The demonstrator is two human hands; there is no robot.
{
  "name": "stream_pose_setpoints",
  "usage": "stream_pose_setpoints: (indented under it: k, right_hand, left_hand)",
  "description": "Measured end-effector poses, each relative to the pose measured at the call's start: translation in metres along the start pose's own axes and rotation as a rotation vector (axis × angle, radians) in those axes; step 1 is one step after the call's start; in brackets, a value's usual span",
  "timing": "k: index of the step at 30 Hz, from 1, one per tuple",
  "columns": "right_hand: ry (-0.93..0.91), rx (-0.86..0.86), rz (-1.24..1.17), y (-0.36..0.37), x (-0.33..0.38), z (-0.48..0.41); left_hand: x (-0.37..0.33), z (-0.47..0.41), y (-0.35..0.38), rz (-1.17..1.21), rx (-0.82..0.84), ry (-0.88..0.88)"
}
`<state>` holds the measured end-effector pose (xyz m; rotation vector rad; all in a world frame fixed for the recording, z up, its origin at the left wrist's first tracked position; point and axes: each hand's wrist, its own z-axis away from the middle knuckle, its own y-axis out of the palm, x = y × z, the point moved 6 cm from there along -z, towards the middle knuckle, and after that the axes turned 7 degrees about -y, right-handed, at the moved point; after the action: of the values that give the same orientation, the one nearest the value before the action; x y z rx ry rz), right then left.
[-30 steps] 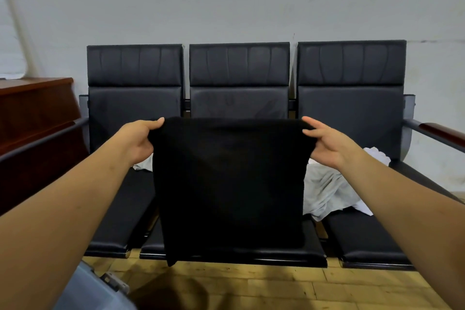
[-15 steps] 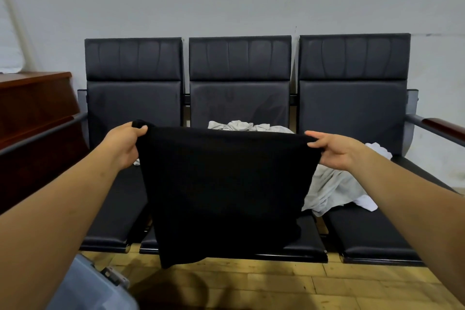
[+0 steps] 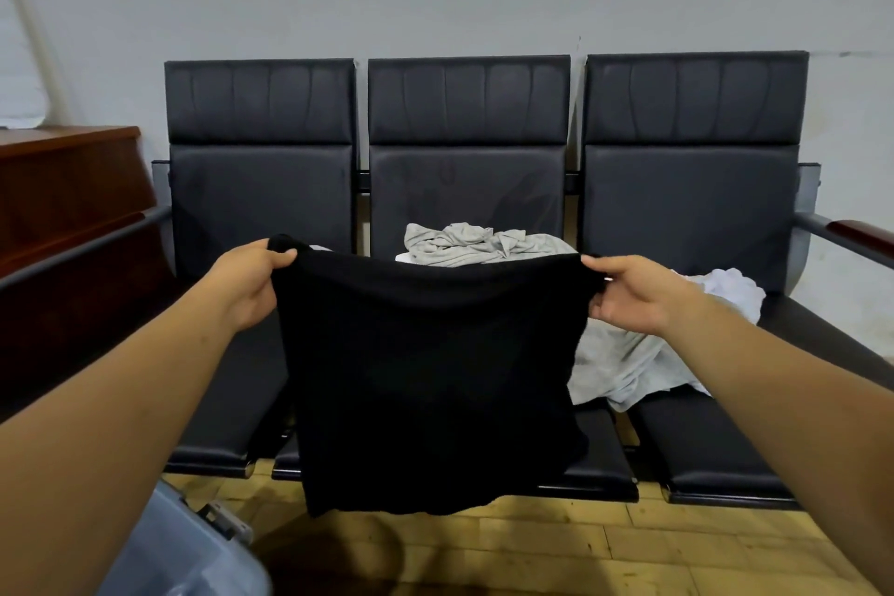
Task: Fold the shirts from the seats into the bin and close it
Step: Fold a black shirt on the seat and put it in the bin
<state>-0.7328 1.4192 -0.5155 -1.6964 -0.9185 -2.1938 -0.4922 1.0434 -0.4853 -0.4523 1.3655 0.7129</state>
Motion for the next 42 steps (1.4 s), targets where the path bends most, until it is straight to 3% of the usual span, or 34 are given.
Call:
stream_pose_setpoints:
  k: [5,12,16,23,27,31,36,42]
  right_hand:
    - [0.002,-0.02,-0.102,0.01,-0.003,-0.001]
    - [0.133,0.011,0.078,0.017,-0.004,-0.006]
    - [0.069,0.064,0.073,0.022,0.006,-0.01]
    - [-0.065,-0.034,0.084,0.026,0.028,-0.049]
    - [-0.176,-0.062,-0.084,0.049,0.073,-0.07]
    - [-0.338,-0.064,-0.251,0.068,0.133,-0.072]
    - [-0.429,-0.136,-0.054,0.058,0.156,-0.075]
    - [-0.175,-0.129,0.231,0.022,0.059,-0.062]
  left_hand:
    - [0.0,-0.006,0.003,0.033,0.024,-0.012]
    - [0.0,-0.018,0.001,0.01,0.023,0.001]
    - [-0.001,-0.03,-0.004,0.004,-0.002,0.007]
    - [-0.024,-0.059,0.013,-0.032,0.003,0.085]
    - [-0.069,-0.079,0.032,0.149,-0.003,0.166]
    - [-0.124,-0.082,0.048,0.324,0.105,0.286]
    - [-0.143,-0.078,0.03,0.372,0.186,0.287]
    - [-0.038,-0.047,0.0,0.072,0.183,0.15]
